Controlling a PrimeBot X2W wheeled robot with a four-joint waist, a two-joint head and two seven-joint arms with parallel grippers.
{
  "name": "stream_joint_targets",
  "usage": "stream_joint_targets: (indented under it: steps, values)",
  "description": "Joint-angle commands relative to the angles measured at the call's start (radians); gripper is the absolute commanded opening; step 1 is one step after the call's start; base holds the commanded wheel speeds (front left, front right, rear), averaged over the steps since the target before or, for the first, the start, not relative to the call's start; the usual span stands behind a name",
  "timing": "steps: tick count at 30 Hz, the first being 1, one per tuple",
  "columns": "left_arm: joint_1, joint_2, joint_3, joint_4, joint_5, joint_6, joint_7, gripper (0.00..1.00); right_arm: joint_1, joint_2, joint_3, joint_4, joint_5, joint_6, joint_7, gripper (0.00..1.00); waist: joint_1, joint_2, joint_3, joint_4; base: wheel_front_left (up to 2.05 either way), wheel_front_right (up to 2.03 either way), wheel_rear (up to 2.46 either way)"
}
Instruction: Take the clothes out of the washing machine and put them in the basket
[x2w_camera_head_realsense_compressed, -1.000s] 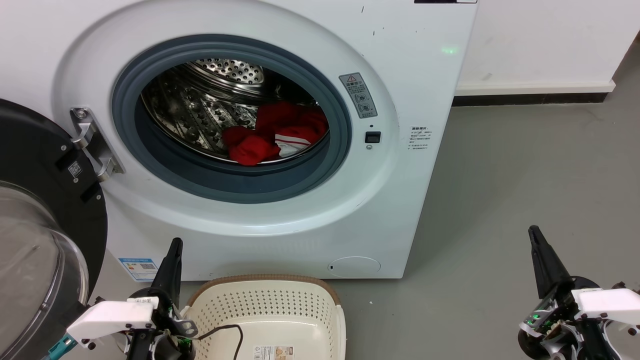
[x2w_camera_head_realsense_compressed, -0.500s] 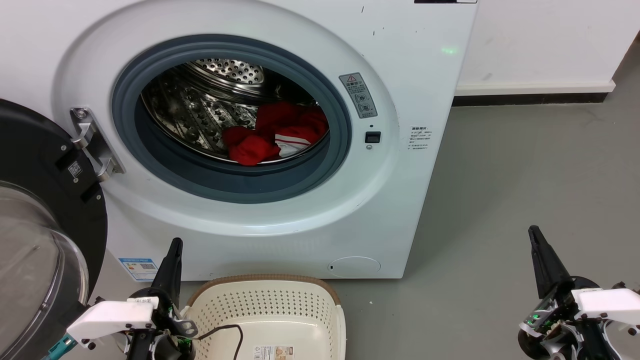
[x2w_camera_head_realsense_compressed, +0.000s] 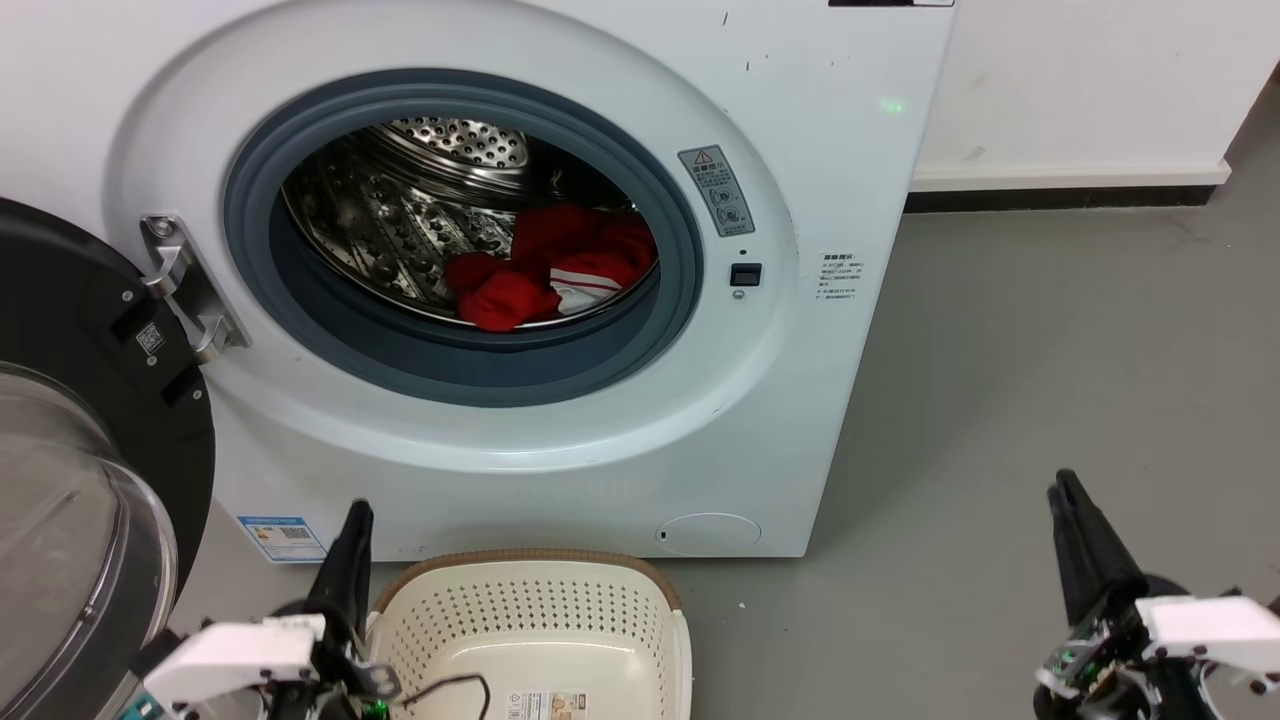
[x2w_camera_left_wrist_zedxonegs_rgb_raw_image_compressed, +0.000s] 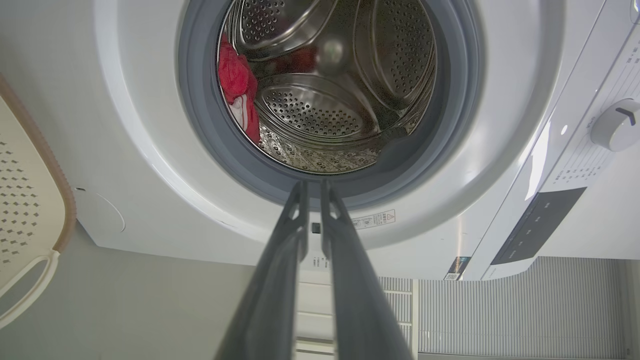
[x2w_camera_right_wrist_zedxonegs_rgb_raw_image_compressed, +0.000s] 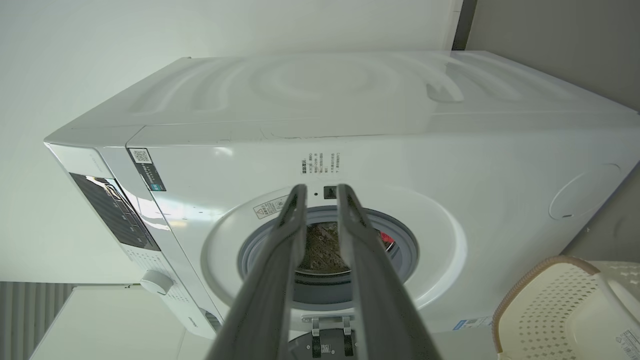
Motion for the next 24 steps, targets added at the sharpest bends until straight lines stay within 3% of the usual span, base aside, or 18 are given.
stream_joint_targets:
  steps: [1,8,24]
  values:
    - [0.004,0.000,-0.002,-0.001,0.002,0.000,-0.004,1.00,0.004,0.000,0.000,0.002,-0.002,0.000,-0.004,1.00,0.0000,0.0000,0.000,0.000,0.00,0.00,0.00]
    - [0.012,0.000,0.005,-0.024,0.066,0.000,-0.036,1.00,0.014,0.000,-0.009,-0.010,-0.060,0.000,-0.036,1.00,0.0000,0.0000,0.001,0.000,0.00,0.00,0.00]
    - [0.034,0.001,-0.035,-0.125,0.440,0.070,-0.109,1.00,0.056,0.000,0.011,-0.135,-0.508,0.000,-0.110,1.00,0.0000,0.0000,0.007,0.000,0.00,0.00,0.00]
